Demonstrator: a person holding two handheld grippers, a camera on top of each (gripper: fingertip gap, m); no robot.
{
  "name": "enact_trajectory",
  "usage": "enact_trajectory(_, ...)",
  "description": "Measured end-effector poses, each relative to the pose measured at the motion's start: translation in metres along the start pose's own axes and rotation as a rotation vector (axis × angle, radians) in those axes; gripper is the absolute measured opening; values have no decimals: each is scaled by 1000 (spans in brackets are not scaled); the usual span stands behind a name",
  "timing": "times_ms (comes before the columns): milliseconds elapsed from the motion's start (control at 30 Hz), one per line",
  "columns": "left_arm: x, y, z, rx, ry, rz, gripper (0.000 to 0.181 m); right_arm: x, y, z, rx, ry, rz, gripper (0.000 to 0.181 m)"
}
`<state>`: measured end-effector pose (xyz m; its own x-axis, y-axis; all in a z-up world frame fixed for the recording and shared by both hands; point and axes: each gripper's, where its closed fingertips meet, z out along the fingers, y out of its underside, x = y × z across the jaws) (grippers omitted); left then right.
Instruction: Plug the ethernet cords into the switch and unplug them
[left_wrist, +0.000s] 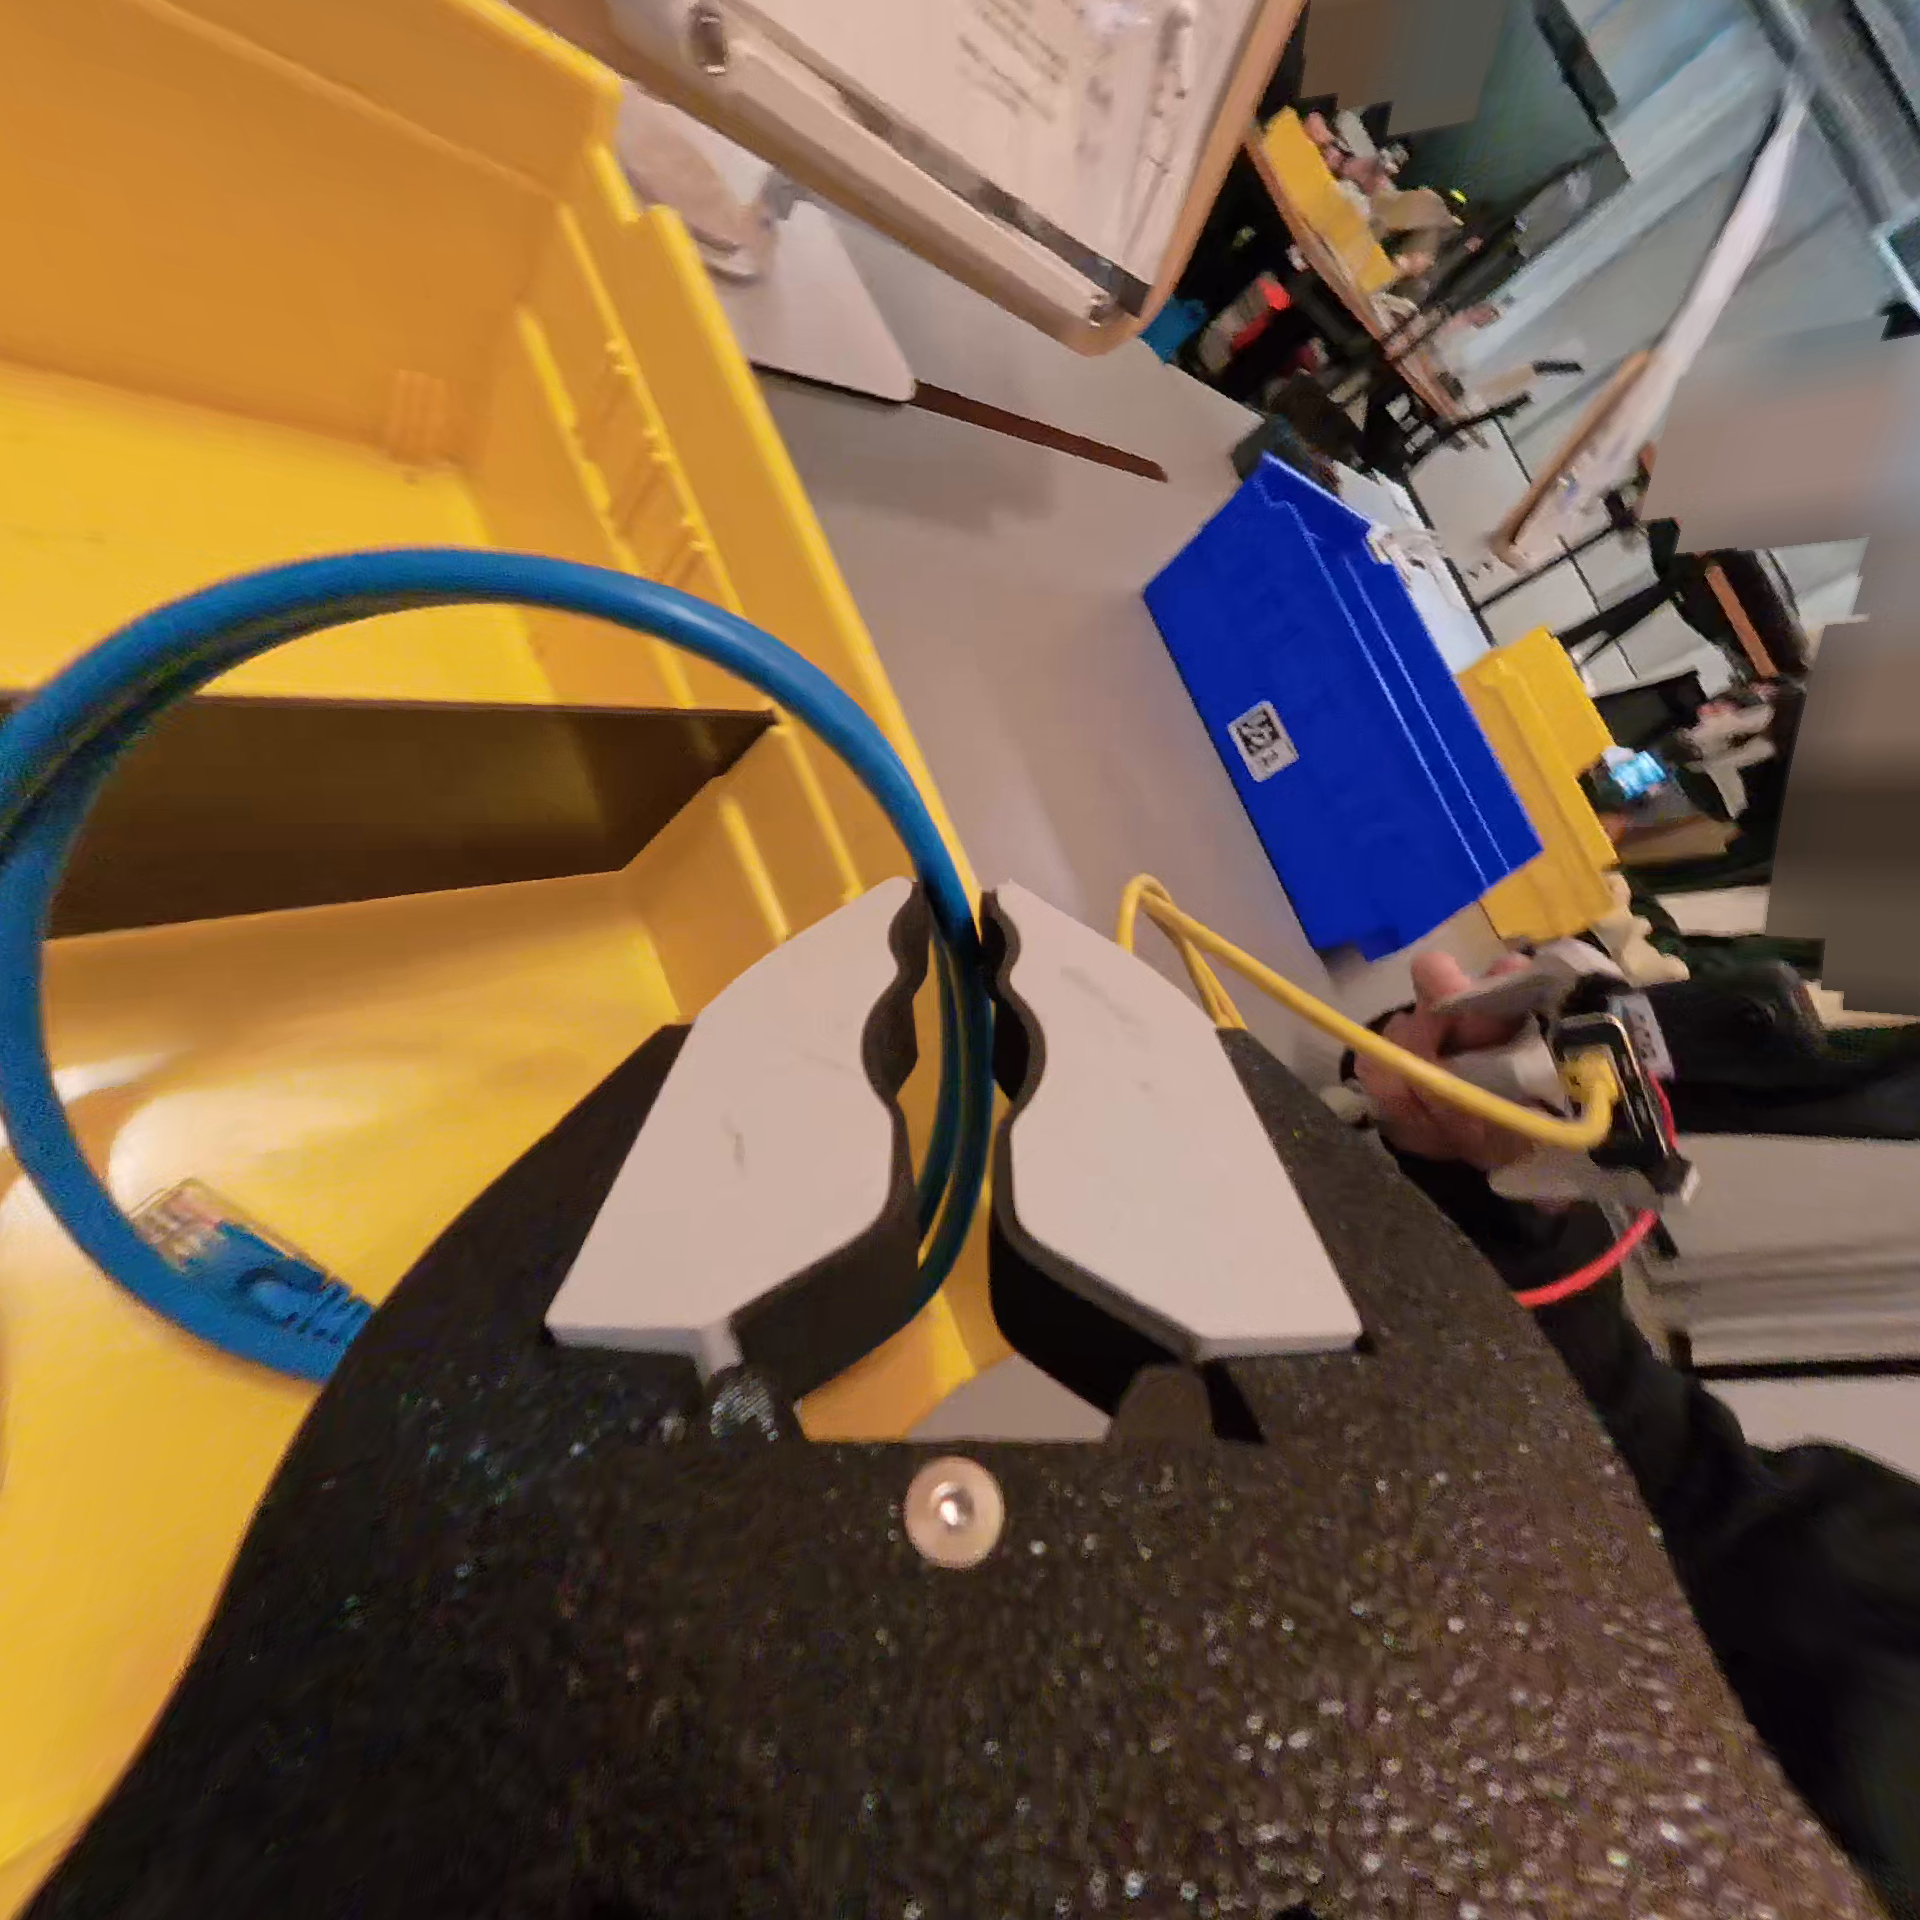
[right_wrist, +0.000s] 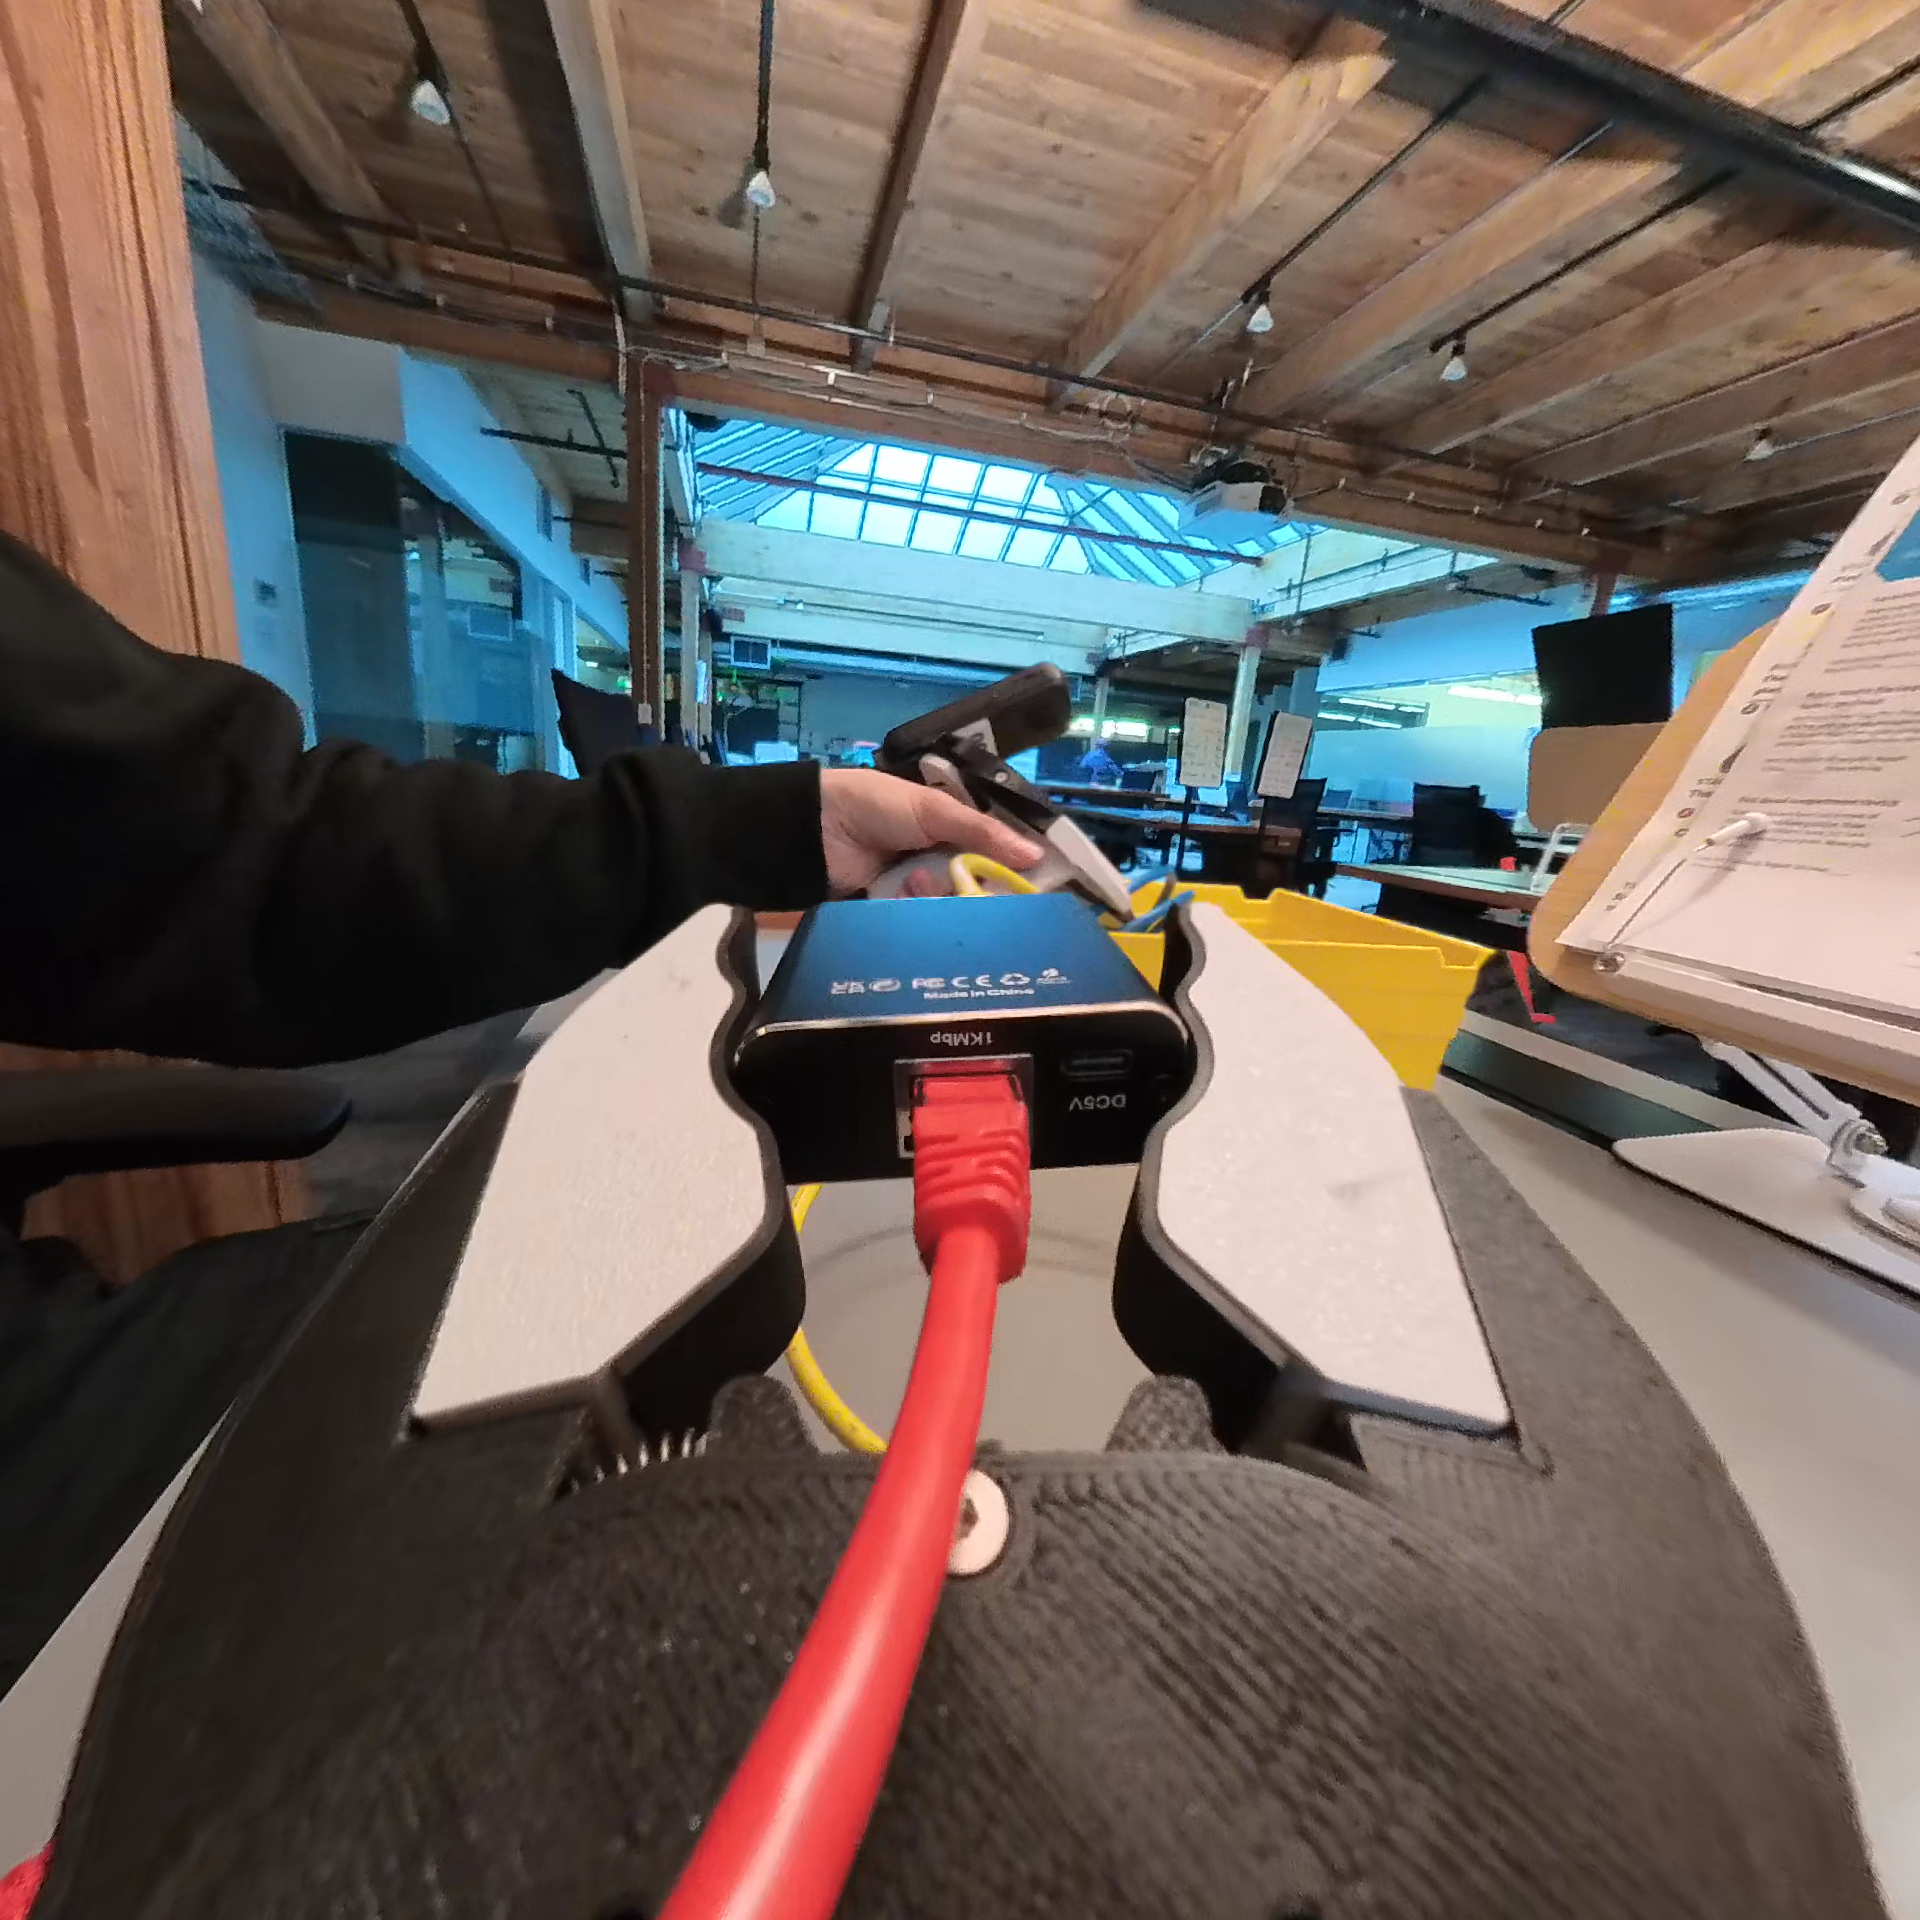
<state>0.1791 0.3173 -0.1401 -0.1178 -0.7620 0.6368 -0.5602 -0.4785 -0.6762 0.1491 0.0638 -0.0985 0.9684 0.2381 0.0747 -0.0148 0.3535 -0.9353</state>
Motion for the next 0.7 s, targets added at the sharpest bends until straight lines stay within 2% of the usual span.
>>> enact_trajectory(167, 29, -32, -36, 131, 30, 112, 5, 12, -8, -10, 31, 63, -8, 75)
enact_trajectory(267, 70, -38, -58, 113, 119, 258, 5, 17, -15, -16, 56, 83, -13, 75)
enact_trajectory(333, 109, -28, -68, 62, 230, 430, 5, 20, -20, -22, 79, 91, -15, 75)
enact_trajectory(433, 161, 14, -77, -78, 414, 695, 5, 24, -31, -32, 137, 106, -4, 75)
enact_trajectory(500, 183, 53, -77, -205, 504, 864, 5, 29, -41, -41, 185, 131, -4, 75)
enact_trajectory(633, 184, 136, -67, -528, 557, 1170, 5, 38, -54, -60, 243, 189, -20, 75)
enact_trajectory(700, 182, 169, -63, -628, 601, 1261, 5, 43, -56, -66, 245, 216, -26, 75)
